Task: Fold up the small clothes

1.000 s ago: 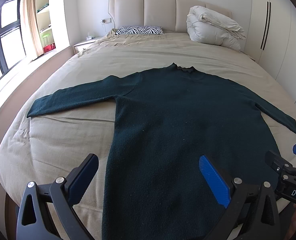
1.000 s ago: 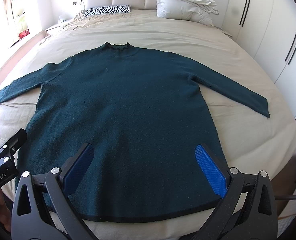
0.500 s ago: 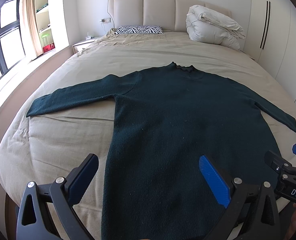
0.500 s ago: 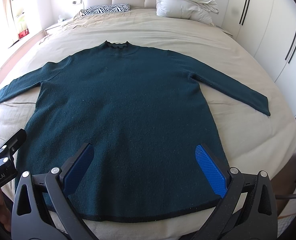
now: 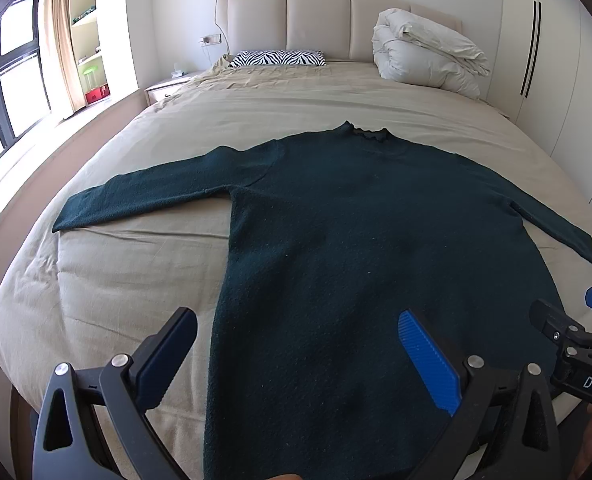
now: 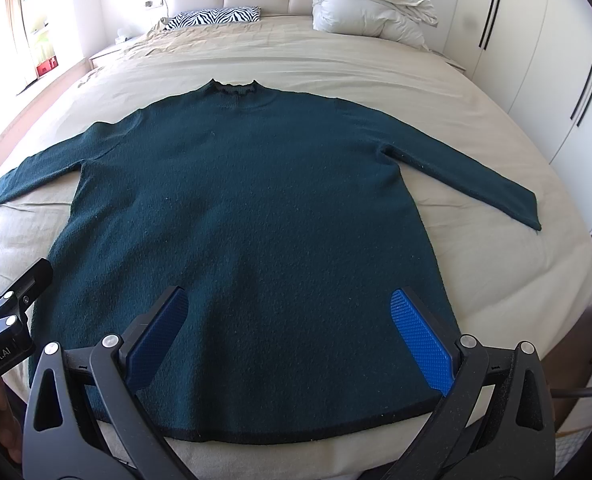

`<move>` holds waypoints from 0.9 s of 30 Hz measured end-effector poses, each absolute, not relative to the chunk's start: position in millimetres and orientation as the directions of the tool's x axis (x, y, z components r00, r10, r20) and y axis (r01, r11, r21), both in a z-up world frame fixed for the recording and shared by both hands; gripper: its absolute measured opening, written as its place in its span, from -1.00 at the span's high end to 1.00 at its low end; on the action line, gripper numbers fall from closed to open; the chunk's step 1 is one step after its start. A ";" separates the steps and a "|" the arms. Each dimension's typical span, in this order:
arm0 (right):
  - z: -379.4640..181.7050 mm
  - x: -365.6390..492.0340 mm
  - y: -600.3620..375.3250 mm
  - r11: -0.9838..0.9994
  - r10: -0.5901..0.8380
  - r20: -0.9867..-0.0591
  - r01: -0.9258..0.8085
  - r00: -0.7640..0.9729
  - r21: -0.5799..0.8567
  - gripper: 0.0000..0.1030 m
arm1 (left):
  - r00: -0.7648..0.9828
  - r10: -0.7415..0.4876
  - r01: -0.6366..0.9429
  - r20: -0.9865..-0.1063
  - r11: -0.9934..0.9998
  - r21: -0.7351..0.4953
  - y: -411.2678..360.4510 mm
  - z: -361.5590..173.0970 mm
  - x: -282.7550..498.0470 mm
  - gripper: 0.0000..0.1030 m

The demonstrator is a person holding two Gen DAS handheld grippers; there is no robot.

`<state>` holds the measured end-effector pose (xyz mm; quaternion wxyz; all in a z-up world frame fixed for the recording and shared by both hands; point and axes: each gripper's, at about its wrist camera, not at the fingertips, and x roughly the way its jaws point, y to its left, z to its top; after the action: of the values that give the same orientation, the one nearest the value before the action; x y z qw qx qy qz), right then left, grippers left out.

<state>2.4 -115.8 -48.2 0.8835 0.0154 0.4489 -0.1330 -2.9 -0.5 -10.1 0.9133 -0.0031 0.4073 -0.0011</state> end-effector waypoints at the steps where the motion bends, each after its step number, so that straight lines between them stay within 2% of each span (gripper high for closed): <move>1: -48.2 2.3 -115.7 0.964 -0.221 -0.798 0.248 0.561 -0.092 -1.00 | 0.668 -0.004 -0.001 -0.744 1.000 -0.006 -0.5 -10.1 -2.8 -1.00; 15: -51.2 0.7 -114.8 0.964 -0.221 -0.798 0.247 0.560 -0.093 -1.00 | 0.666 -0.013 0.003 -0.746 1.000 -0.015 2.5 -12.1 -2.7 -1.00; 23: -53.9 2.2 -116.9 0.962 -0.224 -0.800 0.256 0.557 -0.091 -1.00 | 0.664 -0.068 0.003 -0.745 0.996 -0.088 24.3 -20.2 -0.5 -1.00; 27: -53.3 7.0 -119.1 0.963 -0.211 -0.794 0.260 0.570 -0.069 -1.00 | 0.651 -0.131 -0.024 -0.748 0.981 -0.193 55.9 -20.5 11.9 -1.00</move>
<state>7.0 -119.1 -53.3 0.8856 0.0277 0.4441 -0.1330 11.9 55.9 -20.5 0.9038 -0.0931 0.4167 -0.0296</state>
